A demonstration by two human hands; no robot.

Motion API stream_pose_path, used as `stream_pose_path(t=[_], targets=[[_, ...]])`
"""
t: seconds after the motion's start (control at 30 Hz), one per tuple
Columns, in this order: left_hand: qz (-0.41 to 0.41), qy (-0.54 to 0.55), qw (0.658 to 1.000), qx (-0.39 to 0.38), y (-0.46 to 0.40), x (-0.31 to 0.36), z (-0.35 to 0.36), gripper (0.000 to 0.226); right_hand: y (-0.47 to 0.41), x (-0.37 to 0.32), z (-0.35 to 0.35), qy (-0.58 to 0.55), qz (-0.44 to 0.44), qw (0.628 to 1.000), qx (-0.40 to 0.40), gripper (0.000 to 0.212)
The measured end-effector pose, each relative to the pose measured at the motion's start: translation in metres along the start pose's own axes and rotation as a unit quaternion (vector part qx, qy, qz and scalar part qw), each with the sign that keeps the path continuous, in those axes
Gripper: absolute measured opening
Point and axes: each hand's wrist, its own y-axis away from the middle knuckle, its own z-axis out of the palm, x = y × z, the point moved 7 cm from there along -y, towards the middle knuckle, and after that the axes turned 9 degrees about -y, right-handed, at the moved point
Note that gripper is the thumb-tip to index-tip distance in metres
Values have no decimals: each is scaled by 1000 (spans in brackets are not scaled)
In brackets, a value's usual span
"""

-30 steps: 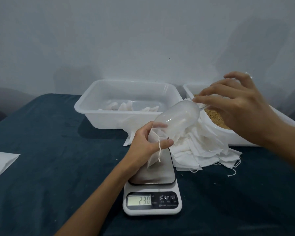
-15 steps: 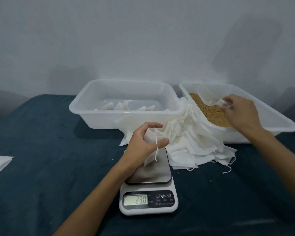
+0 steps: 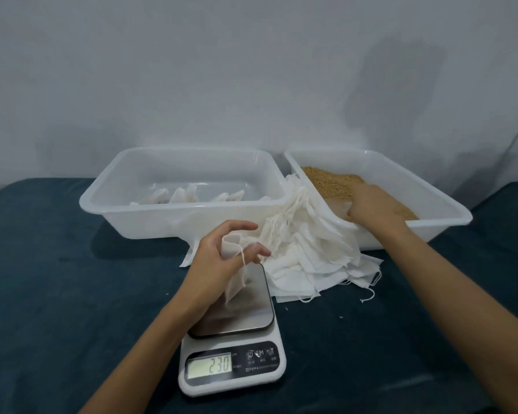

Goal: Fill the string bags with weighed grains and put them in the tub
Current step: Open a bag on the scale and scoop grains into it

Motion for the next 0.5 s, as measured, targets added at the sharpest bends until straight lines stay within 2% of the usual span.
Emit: stream_pose_path(t=[0.1, 0.23, 0.3, 0.37, 0.4, 0.43, 0.5], targets=[[14, 17, 1000, 9, 0, 1, -2, 33, -3, -2, 3, 22, -6, 1000, -6, 12], [11, 58, 998, 33, 0, 0, -6, 39, -2, -3, 4, 32, -17, 999, 5, 2], [8, 79, 995, 55, 0, -2, -8, 41, 5, -14, -8, 28, -59, 994, 87, 7], [20, 73, 993, 96, 0, -3, -12, 40, 29, -40, -24, -62, -154, 970, 176, 14], [30, 57, 991, 120, 1, -2, -15, 39, 48, -57, -27, -146, -212, 951, 173, 15], [43, 27, 988, 146, 2, -1, -18, 40, 67, -76, -25, -240, -262, 926, 128, 16], [77, -56, 976, 198, 6, 2, -24, 50, 110, -118, -11, -395, -321, 860, -25, 24]])
